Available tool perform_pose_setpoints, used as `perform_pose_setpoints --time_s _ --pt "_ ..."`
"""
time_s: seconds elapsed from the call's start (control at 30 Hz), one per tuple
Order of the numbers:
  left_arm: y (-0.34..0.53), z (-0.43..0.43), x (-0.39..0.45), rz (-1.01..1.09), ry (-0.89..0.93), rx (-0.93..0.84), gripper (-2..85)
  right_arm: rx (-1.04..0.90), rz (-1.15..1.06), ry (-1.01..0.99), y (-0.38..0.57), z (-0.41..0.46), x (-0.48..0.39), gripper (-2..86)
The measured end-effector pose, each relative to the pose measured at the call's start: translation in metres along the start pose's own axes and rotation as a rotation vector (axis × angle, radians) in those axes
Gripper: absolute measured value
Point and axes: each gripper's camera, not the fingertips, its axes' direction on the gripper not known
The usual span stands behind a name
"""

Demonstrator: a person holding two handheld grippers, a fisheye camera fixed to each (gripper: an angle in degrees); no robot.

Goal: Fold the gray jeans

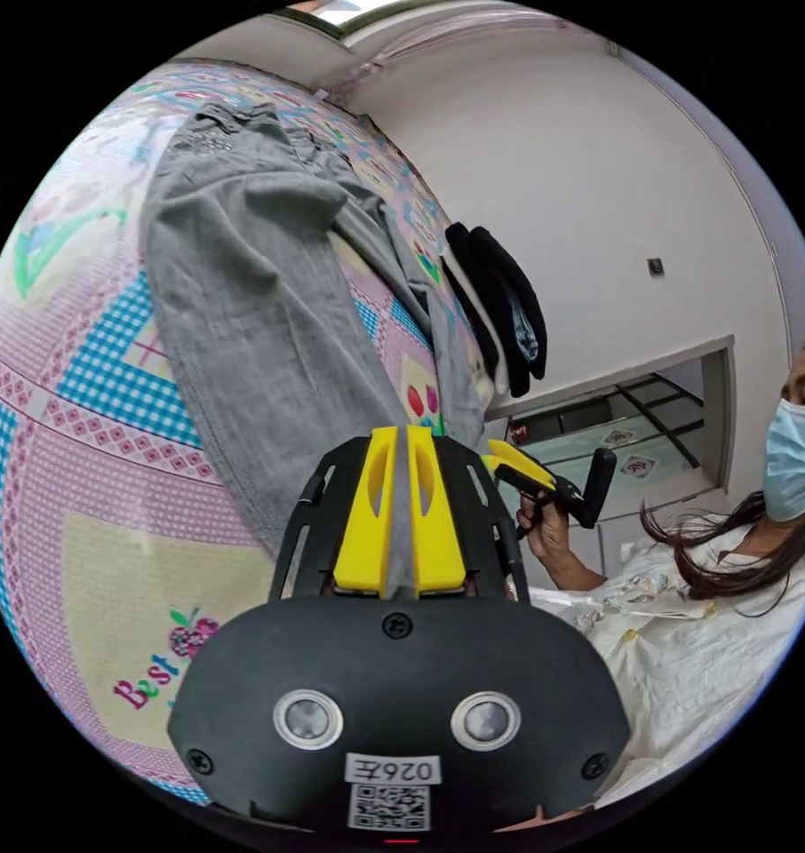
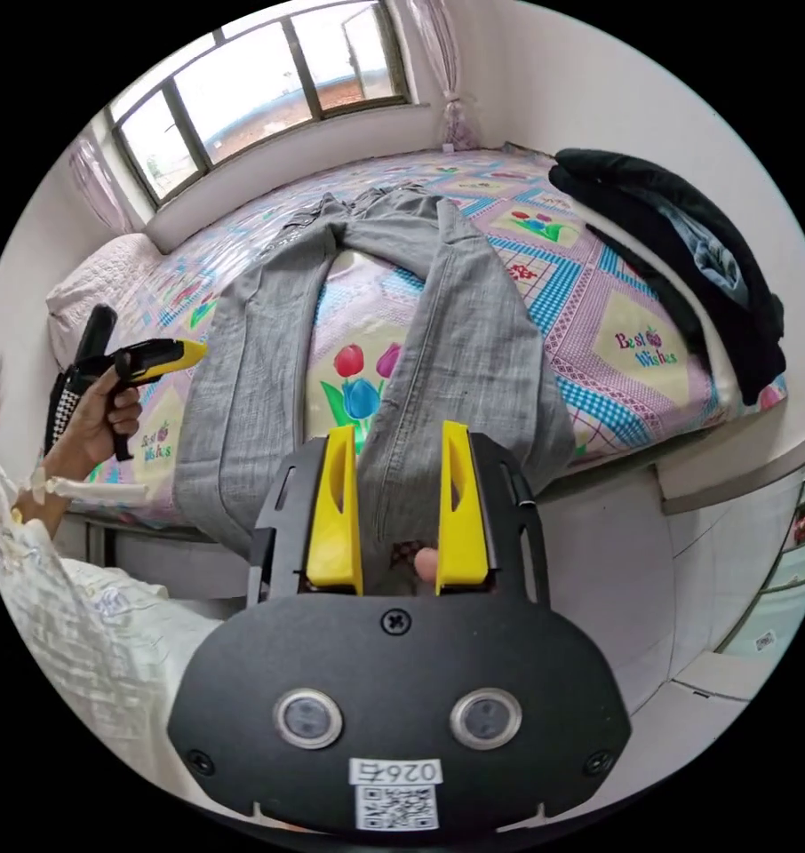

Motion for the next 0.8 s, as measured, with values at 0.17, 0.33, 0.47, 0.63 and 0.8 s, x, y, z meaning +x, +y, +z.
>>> perform_pose_setpoints --time_s 0.17,0.33,0.47,0.63,0.8 --pt "0.007 0.015 0.008 0.132 0.088 -0.096 1.1 -0.038 -0.034 0.157 -0.007 0.03 -0.029 11.3" --pt "0.016 0.004 -0.003 0.188 0.14 -0.118 2.6 -0.158 -0.05 0.237 -0.012 0.035 0.02 -0.8" --pt "0.028 0.007 -0.02 0.194 0.129 -0.147 3.8 -0.143 0.149 -0.181 -0.009 -0.002 0.118 -1.2" --pt "0.039 0.035 -0.031 0.186 0.144 -0.133 6.5 0.119 0.43 -1.045 0.035 -0.044 0.275 -1.4" --pt "0.037 0.099 -0.045 0.078 0.28 -0.026 13.9 0.189 0.528 -1.458 0.054 -0.037 0.354 -1.5"
